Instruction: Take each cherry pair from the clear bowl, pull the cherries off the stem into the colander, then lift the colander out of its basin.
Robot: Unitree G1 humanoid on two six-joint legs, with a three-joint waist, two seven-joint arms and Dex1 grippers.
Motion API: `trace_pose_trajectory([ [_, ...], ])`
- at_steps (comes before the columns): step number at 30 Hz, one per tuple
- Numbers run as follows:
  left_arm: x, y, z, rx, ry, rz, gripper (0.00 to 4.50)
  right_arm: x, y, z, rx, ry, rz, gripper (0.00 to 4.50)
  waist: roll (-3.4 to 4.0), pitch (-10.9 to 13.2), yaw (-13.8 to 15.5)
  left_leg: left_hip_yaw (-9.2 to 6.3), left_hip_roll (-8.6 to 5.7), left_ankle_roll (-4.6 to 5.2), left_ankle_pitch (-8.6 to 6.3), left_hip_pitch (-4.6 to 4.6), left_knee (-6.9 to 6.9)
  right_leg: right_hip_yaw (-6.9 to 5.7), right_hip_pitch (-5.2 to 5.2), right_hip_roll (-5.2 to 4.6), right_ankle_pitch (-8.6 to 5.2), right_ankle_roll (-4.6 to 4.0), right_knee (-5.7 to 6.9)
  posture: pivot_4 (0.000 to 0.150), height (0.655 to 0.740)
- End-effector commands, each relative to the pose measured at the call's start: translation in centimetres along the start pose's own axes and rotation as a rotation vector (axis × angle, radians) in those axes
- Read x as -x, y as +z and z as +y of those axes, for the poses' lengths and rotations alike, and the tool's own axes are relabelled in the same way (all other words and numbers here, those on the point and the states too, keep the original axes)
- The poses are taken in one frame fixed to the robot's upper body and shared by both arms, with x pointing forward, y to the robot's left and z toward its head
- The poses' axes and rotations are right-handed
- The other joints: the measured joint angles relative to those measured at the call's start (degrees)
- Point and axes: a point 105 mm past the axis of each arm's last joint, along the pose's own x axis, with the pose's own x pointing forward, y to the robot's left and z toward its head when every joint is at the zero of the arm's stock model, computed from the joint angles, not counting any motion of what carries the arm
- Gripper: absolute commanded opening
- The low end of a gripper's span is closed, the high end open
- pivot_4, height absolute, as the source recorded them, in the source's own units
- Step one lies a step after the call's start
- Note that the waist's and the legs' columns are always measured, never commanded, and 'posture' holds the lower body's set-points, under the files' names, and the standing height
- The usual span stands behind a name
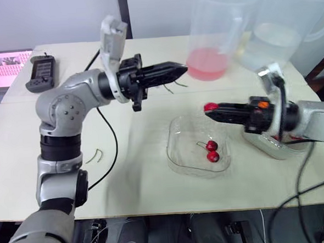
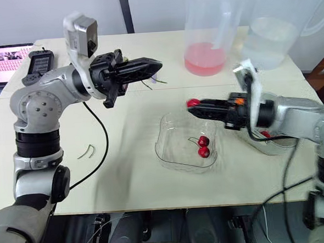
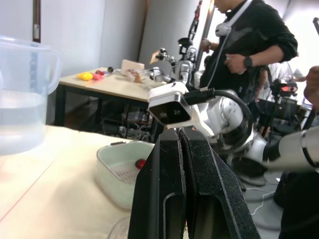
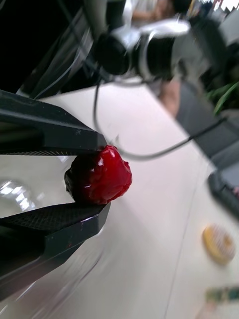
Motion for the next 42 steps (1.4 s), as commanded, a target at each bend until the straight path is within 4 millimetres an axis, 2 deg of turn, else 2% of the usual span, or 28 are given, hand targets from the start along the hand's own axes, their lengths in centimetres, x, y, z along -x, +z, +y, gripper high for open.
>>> trace_pose_trajectory([
  [1,0.4,0.8,-0.5,-0.056,0.009,-0.03,0.0,4.3,1.0,-3.9,0.167,-0.264,0.085,1.31,-0.01,0.0,0.0,0.01,0.0,0.01,0.0,-0.01,-0.01,-0.01,0.01,0.0,0.0,0.0,-0.09,0.15,0.74],
  [3,0.5,0.7,-0.4,-0.058,0.024,-0.033,0.0,6.6,-0.3,-6.8,0.226,-0.409,0.225,1.31,-0.02,0.0,0.0,0.06,0.01,0.02,-0.01,0.0,-0.01,0.01,0.04,0.0,0.0,-0.01,-0.19,0.15,0.74],
  [6,0.8,-0.5,0.2,-0.081,0.061,0.009,0.0,9.0,-2.4,-9.9,0.249,-0.518,0.346,1.31,-0.05,0.0,-0.4,0.14,0.02,0.02,-0.01,0.0,-0.01,0.08,0.06,0.0,0.0,-0.03,-0.23,0.15,0.74],
  [11,1.2,-1.8,0.4,-0.11,0.101,0.053,0.0,9.7,-4.4,-11.6,0.252,-0.531,0.43,1.31,0.03,0.0,-0.6,0.36,0.03,0.02,-0.01,0.12,-0.03,0.25,0.03,-0.01,0.05,-0.02,-0.2,0.15,0.74],
  [14,1.6,-2.4,0.1,-0.106,0.118,0.059,0.0,10.2,-4.5,-12.1,0.264,-0.548,0.46,2.21,0.04,0.0,-0.6,0.36,0.03,0.02,-0.01,0.12,-0.03,0.27,0.03,-0.01,0.07,-0.01,-0.2,0.15,0.74],
  [18,2.1,-2.7,-0.4,-0.101,0.142,0.062,0.0,10.8,-3.3,-12.0,0.275,-0.559,0.454,4.06,0.04,0.0,-0.5,0.36,0.03,0.02,-0.01,0.1,-0.03,0.27,0.02,-0.02,0.08,0.01,-0.2,0.15,0.74],
  [19,2.2,-2.8,-0.3,-0.099,0.152,0.063,0.0,11.0,-2.4,-11.7,0.292,-0.556,0.443,4.47,0.04,0.0,-0.4,0.35,0.03,0.02,-0.01,0.1,-0.03,0.26,0.02,-0.02,0.08,0.01,-0.2,0.15,0.74],
  [22,2.5,-3.1,-0.4,-0.083,0.172,0.068,0.0,11.3,0.4,-10.4,0.326,-0.53,0.378,4.47,0.14,0.0,-0.4,0.37,0.03,0.02,-0.01,0.1,-0.02,0.27,0.03,-0.04,0.08,0.02,-0.2,0.15,0.74],
  [23,2.5,-3.0,-0.5,-0.077,0.175,0.063,0.0,10.7,2.1,-8.8,0.345,-0.445,0.305,4.47,0.14,0.0,-0.4,0.38,0.03,0.02,-0.01,0.1,-0.02,0.27,0.03,-0.05,0.08,0.02,-0.2,0.15,0.74],
  [25,2.7,-3.0,-0.5,-0.069,0.175,0.067,0.0,9.3,5.0,-4.2,0.352,-0.195,0.144,4.47,0.21,0.0,-0.6,0.37,0.03,0.02,-0.01,0.1,-0.02,0.25,0.03,-0.05,0.08,0.02,-0.2,0.15,0.74],
  [27,2.9,-3.0,-0.6,-0.061,0.175,0.075,0.0,8.9,6.1,-1.3,0.343,-0.036,0.068,4.47,0.2,0.0,-0.6,0.34,0.06,0.03,-0.02,0.12,-0.05,0.23,0.03,-0.01,0.09,0.03,-0.2,0.15,0.74],
  [34,4.9,-3.7,-0.6,0.034,0.187,0.138,0.0,7.8,7.7,4.6,0.357,0.281,-0.106,4.47,0.15,0.0,-0.3,0.28,0.05,0.03,-0.02,0.09,0.02,0.18,0.16,-0.04,0.08,-0.01,-0.29,0.15,0.74],
  [38,6.7,-4.9,-0.9,0.119,0.21,0.196,0.0,6.0,7.3,5.6,0.414,0.339,-0.096,4.47,0.16,0.0,-0.5,0.28,0.06,0.03,-0.02,0.1,0.0,0.16,0.13,-0.03,0.09,-0.01,-0.26,0.15,0.74],
  [40,8.0,-5.4,-1.1,0.168,0.234,0.223,0.0,4.8,6.7,5.8,0.45,0.355,-0.046,4.47,0.16,0.0,-0.6,0.31,0.07,0.03,-0.02,0.1,-0.02,0.17,0.08,-0.02,0.09,-0.01,-0.26,0.15,0.74],
  [42,9.8,-6.2,-0.4,0.254,0.317,0.226,0.0,3.1,6.8,6.3,0.539,0.366,-0.007,4.47,0.19,0.0,-0.8,0.34,0.09,0.04,-0.03,0.12,-0.03,0.18,0.06,-0.02,0.09,-0.01,-0.25,0.15,0.74],
])
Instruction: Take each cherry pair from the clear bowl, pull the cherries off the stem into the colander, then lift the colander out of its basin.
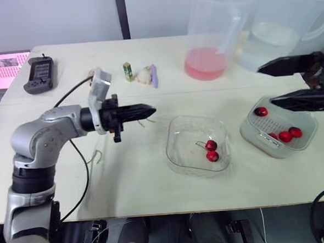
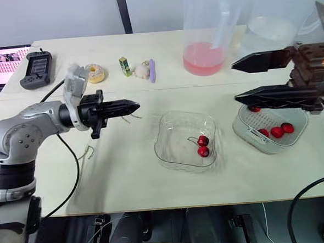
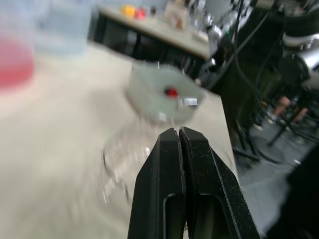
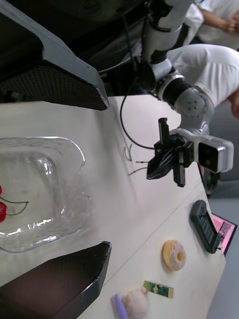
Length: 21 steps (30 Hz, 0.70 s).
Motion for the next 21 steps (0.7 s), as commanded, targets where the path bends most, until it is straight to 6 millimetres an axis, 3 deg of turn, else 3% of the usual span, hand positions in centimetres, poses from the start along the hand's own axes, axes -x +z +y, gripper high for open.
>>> trace_pose_trajectory([
  [1,2.6,-1.0,1.6,0.122,0.101,-0.01,0.0,-2.8,0.8,0.4,0.161,0.054,0.066,4.47,0.03,0.0,0.0,0.04,0.01,0.0,0.0,0.0,0.0,0.02,-0.06,0.0,0.0,-0.03,0.04,0.15,0.74],
  [4,5.0,-3.7,3.2,0.213,0.227,0.049,0.0,-4.4,1.1,0.3,0.246,0.08,0.105,4.47,0.05,0.0,0.1,0.06,0.03,0.0,0.0,0.01,0.0,0.03,-0.13,0.0,-0.04,-0.21,0.07,0.15,0.74],
  [8,8.3,-6.5,4.2,0.227,0.35,0.094,0.0,-4.8,0.6,-1.3,0.262,0.02,0.128,4.47,-0.01,0.0,0.4,0.05,0.05,0.02,-0.01,-0.09,-0.03,-0.02,-0.16,-0.04,-0.03,-0.19,-0.03,0.15,0.74],
  [12,10.9,-9.4,4.9,0.341,0.457,0.081,1.4,-4.7,-0.2,-3.9,0.247,-0.092,0.092,4.5,-0.04,0.0,0.4,0.14,0.01,0.06,-0.04,-0.11,-0.04,0.0,-0.17,-0.14,-0.04,-0.21,-0.09,0.15,0.74],
  [18,13.6,-11.4,5.2,0.409,0.556,0.056,4.39,-4.7,-1.0,-4.1,0.217,-0.109,0.076,4.5,-0.02,0.0,0.4,0.1,0.03,0.06,-0.04,-0.08,-0.05,-0.03,-0.18,-0.12,0.0,-0.15,-0.03,0.15,0.74],
  [21,15.6,-9.9,6.1,0.379,0.635,-0.018,4.45,-4.5,-1.2,-4.0,0.201,-0.113,0.082,4.5,-0.02,0.0,0.2,0.11,0.03,0.06,-0.04,-0.02,-0.05,-0.01,-0.16,-0.12,-0.03,-0.24,0.04,0.15,0.74],
])
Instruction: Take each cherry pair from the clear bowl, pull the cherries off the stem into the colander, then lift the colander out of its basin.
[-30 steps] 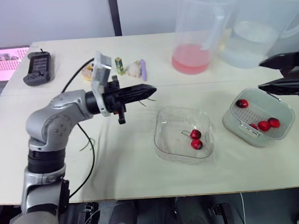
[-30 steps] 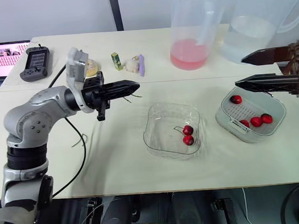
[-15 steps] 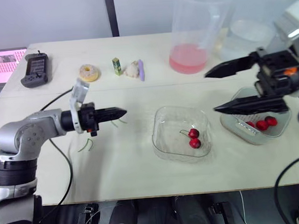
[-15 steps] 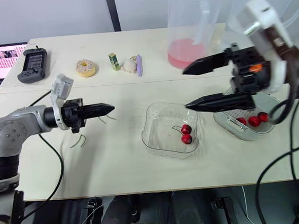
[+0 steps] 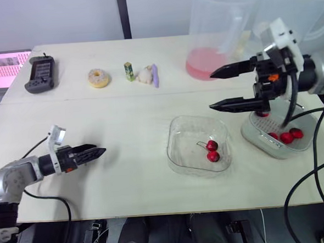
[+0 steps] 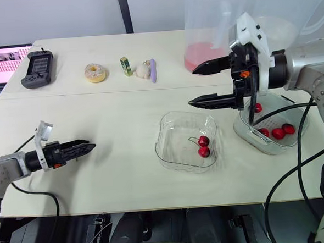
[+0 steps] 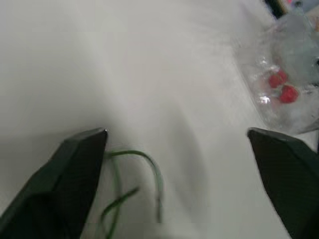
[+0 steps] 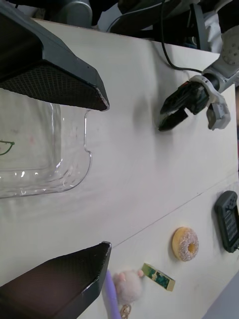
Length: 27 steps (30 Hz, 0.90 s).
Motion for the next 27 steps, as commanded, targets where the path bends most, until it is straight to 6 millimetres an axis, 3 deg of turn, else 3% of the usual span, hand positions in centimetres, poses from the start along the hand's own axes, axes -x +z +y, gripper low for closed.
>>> trace_pose_trajectory([
  [1,2.2,2.5,1.2,-0.042,0.085,-0.097,4.45,0.9,1.1,0.3,0.037,-0.026,-0.015,4.5,0.0,0.0,-0.2,0.0,0.0,0.0,0.0,0.0,0.01,0.0,0.0,0.01,0.01,-0.01,0.0,0.15,0.74],
  [6,4.3,6.9,-0.2,-0.164,0.059,-0.227,4.45,1.4,0.9,0.9,-0.011,-0.023,0.005,4.5,-0.01,0.0,-0.1,-0.01,0.03,0.0,0.0,-0.01,0.01,-0.01,-0.02,0.04,0.06,0.07,0.01,0.15,0.74],
  [9,4.4,10.0,-2.9,-0.248,-0.043,-0.279,4.45,2.2,0.4,1.1,-0.047,-0.046,0.047,4.5,-0.03,0.0,0.4,-0.02,0.02,0.0,0.0,-0.05,0.01,-0.04,-0.02,0.02,0.07,0.09,-0.01,0.15,0.74],
  [13,2.0,12.3,-8.5,-0.438,-0.267,-0.208,4.45,3.4,-0.6,1.3,-0.079,-0.091,0.137,4.5,-0.04,0.0,0.9,0.03,-0.01,0.0,0.0,-0.06,0.01,-0.02,0.0,-0.03,0.06,0.08,-0.06,0.15,0.74],
  [16,-0.3,11.6,-12.1,-0.617,-0.431,-0.072,4.45,4.0,-1.4,2.5,-0.05,-0.091,0.229,4.5,-0.04,0.0,1.3,0.04,-0.02,0.0,0.0,-0.07,0.02,-0.02,0.01,-0.01,0.07,0.11,-0.09,0.15,0.74],
  [19,-2.3,9.8,-13.9,-0.803,-0.542,0.044,4.45,4.3,-2.0,4.5,0.009,-0.06,0.318,4.5,0.02,0.0,1.2,0.1,-0.01,0.05,-0.03,-0.04,-0.05,0.01,0.0,0.0,0.08,0.23,-0.09,0.15,0.74],
  [23,-4.6,9.7,-17.2,-0.861,-0.737,0.029,4.45,5.1,-2.1,6.2,0.049,-0.108,0.406,4.5,-0.01,0.0,1.4,0.07,0.05,0.06,-0.03,-0.04,0.01,0.02,-0.02,0.13,0.09,0.23,0.0,0.15,0.74],
  [27,-5.7,8.5,-18.2,-0.909,-0.82,0.079,4.45,6.1,-2.5,5.9,0.034,-0.217,0.485,4.5,-0.01,0.0,1.1,0.16,0.07,0.06,-0.03,-0.02,0.12,0.13,0.03,0.14,0.06,0.11,-0.02,0.15,0.74],
])
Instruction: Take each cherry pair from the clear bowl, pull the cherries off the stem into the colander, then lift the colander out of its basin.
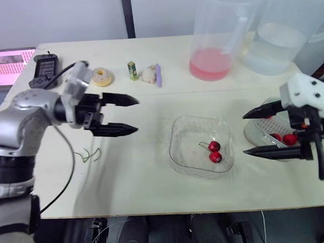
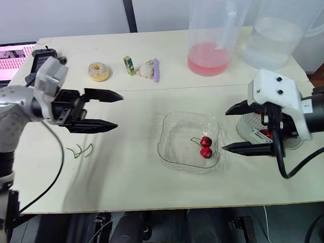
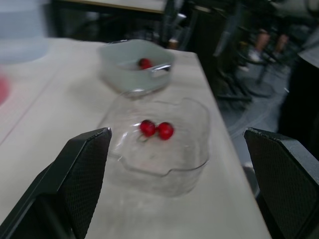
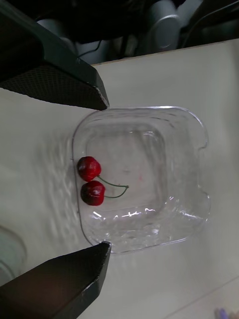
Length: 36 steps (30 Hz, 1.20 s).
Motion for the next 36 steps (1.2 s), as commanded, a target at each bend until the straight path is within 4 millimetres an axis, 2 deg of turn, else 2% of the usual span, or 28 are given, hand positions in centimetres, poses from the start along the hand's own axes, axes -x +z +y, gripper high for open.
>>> trace_pose_trajectory([
  [1,-0.8,0.4,-0.3,-0.055,-0.04,0.009,4.45,0.8,-0.5,-0.5,-0.021,-0.087,0.095,4.5,0.01,0.0,-0.1,0.04,0.0,0.0,0.0,0.02,0.01,0.04,0.0,-0.01,-0.03,-0.09,0.0,0.15,0.74],
  [3,-1.1,0.1,-0.2,-0.064,-0.039,0.011,4.45,0.6,-0.9,-0.6,-0.024,-0.076,0.144,4.5,0.02,0.0,-0.1,0.03,0.01,0.0,0.0,0.04,0.03,0.04,-0.02,0.01,-0.04,-0.13,0.03,0.15,0.74],
  [5,-1.2,-0.3,-0.1,-0.066,-0.029,0.011,4.45,-0.4,-0.2,-0.6,0.004,-0.044,0.13,4.5,0.02,0.0,-0.2,0.02,0.06,0.0,0.0,0.05,0.03,0.03,-0.01,0.04,-0.03,-0.16,0.03,0.15,0.74],
  [8,-1.0,-0.9,0.3,-0.082,0.014,0.014,4.45,-2.8,1.4,0.2,0.116,0.041,0.081,4.5,0.0,0.0,-0.6,0.05,0.1,0.0,0.0,0.07,0.03,0.05,-0.01,0.07,-0.02,-0.2,0.01,0.15,0.74],
  [12,-1.1,-1.8,0.4,-0.103,0.073,0.029,4.45,-7.0,2.6,0.2,0.141,0.073,0.098,4.5,-0.06,0.0,-1.5,0.02,0.2,0.0,0.0,-0.02,0.02,0.02,-0.06,0.14,0.02,-0.23,-0.07,0.15,0.74],
  [14,-1.2,-2.3,0.7,-0.138,0.126,0.039,4.45,-8.5,1.4,-0.2,0.096,0.04,0.203,4.5,-0.02,0.0,-1.4,0.05,0.29,0.0,0.0,-0.03,0.0,0.04,-0.12,0.22,0.04,-0.23,-0.06,0.15,0.74],
  [17,-1.0,-2.9,0.6,-0.15,0.174,0.041,4.45,-9.7,0.1,-0.6,0.063,-0.009,0.32,4.5,-0.03,0.0,-0.7,-0.04,0.34,0.01,0.0,-0.12,-0.05,-0.07,-0.22,0.28,0.13,-0.08,-0.02,0.15,0.74],
  [21,-0.8,-3.7,-0.1,-0.132,0.191,0.047,4.45,-11.1,0.3,-0.8,0.037,-0.009,0.368,4.5,-0.03,0.0,-1.1,-0.01,0.35,0.03,-0.01,-0.16,-0.05,-0.06,-0.26,0.28,0.13,-0.08,-0.05,0.15,0.74],
  [24,-0.9,-3.7,-0.3,-0.126,0.204,0.043,4.45,-11.8,-0.3,-0.9,0.079,0.002,0.417,4.5,-0.03,0.0,-1.0,-0.02,0.39,0.03,-0.01,-0.14,-0.04,-0.07,-0.25,0.33,0.15,-0.12,-0.02,0.15,0.74],
  [28,-0.8,-3.8,-0.6,-0.113,0.223,0.05,4.45,-12.2,-1.5,-1.2,0.185,0.026,0.472,4.5,-0.03,0.0,-1.1,0.0,0.39,0.03,-0.01,-0.13,-0.01,-0.06,-0.21,0.33,0.11,-0.19,-0.04,0.15,0.74],
  [30,-0.7,-4.6,-0.8,-0.107,0.239,0.08,4.45,-12.5,-2.1,-1.5,0.226,0.032,0.495,4.5,-0.03,0.0,-1.4,0.01,0.39,0.03,-0.01,-0.12,-0.01,-0.06,-0.22,0.33,0.13,-0.16,-0.04,0.15,0.74],
  [36,-0.8,-5.1,-1.1,-0.09,0.273,0.085,4.45,-12.6,-2.6,-2.6,0.272,0.034,0.53,4.5,-0.03,0.0,-1.4,-0.01,0.52,0.03,-0.01,-0.04,-0.02,-0.07,-0.23,0.49,0.19,-0.15,0.05,0.15,0.74],
])
